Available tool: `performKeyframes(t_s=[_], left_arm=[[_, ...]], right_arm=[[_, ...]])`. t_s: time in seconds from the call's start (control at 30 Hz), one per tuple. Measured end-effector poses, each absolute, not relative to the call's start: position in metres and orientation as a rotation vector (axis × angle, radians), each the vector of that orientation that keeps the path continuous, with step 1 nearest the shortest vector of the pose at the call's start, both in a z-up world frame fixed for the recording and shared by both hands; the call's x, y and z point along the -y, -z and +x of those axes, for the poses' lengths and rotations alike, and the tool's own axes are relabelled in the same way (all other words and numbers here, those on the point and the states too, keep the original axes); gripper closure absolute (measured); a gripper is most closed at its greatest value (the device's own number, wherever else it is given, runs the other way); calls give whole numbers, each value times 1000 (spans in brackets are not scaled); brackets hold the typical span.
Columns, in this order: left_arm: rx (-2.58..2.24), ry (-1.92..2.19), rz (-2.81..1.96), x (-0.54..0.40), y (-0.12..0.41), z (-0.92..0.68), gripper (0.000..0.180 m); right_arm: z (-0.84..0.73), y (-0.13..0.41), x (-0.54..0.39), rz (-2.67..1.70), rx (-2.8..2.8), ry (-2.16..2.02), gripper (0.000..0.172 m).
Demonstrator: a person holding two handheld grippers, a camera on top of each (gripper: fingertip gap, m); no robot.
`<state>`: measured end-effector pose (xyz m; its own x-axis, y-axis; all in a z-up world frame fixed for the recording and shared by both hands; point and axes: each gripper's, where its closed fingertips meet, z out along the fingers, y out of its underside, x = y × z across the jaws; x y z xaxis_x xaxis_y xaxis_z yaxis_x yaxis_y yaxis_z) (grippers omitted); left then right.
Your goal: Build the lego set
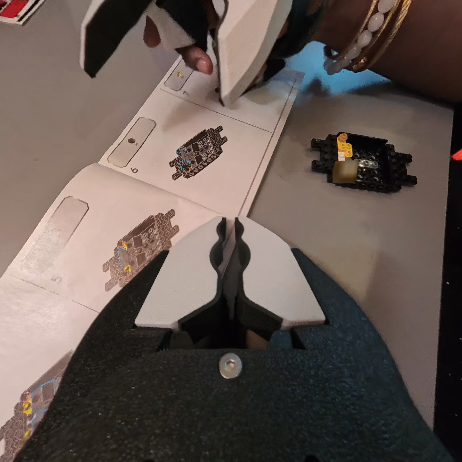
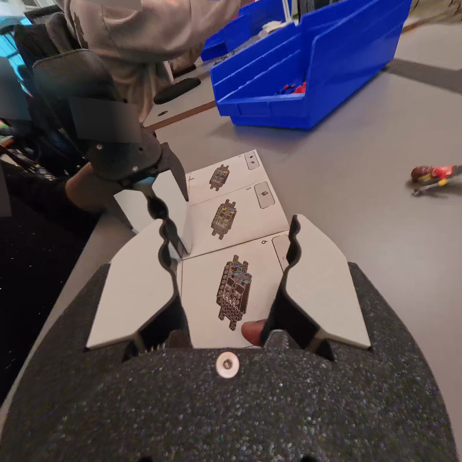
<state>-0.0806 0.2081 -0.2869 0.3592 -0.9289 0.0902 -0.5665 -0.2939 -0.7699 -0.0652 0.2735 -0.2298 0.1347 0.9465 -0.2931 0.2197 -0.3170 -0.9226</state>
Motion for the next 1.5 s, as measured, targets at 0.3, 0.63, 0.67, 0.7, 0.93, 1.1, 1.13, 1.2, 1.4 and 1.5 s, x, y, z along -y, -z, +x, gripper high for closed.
performKeyframes(t_s=[0.3, 0.63, 0.67, 0.7, 0.93, 1.1, 1.13, 1.2, 1.4, 1.5], left_arm=[[-1126, 547, -1697, -233, 230, -73, 101], [-918, 542, -1560, -254, 195, -89, 70], [-892, 578, -1536, -252, 189, -88, 74], [-864, 618, -1521, -251, 185, -87, 76], [-883, 558, -1591, -260, 193, -81, 85], [-926, 394, -1554, -259, 204, -101, 97], [-898, 396, -1551, -261, 201, -105, 100], [-834, 452, -1546, -260, 195, -109, 109], [-849, 356, -1578, -260, 205, -120, 130], [-890, 328, -1649, -259, 217, -119, 130]], right_arm=[[-59, 243, -264, -1679, 1272, -993, 51], [-60, 254, -270, -1722, 1275, -919, 50], [-60, 253, -271, -1721, 1269, -915, 51], [-60, 253, -271, -1718, 1270, -907, 51], [-63, 252, -271, -1694, 1263, -875, 60], [-58, 244, -277, -1678, 1214, -857, 63], [-58, 241, -277, -1668, 1200, -871, 64], [-57, 236, -280, -1658, 1161, -879, 65], [-57, 247, -279, -1688, 1207, -849, 66], [-60, 253, -267, -1713, 1292, -878, 59]])
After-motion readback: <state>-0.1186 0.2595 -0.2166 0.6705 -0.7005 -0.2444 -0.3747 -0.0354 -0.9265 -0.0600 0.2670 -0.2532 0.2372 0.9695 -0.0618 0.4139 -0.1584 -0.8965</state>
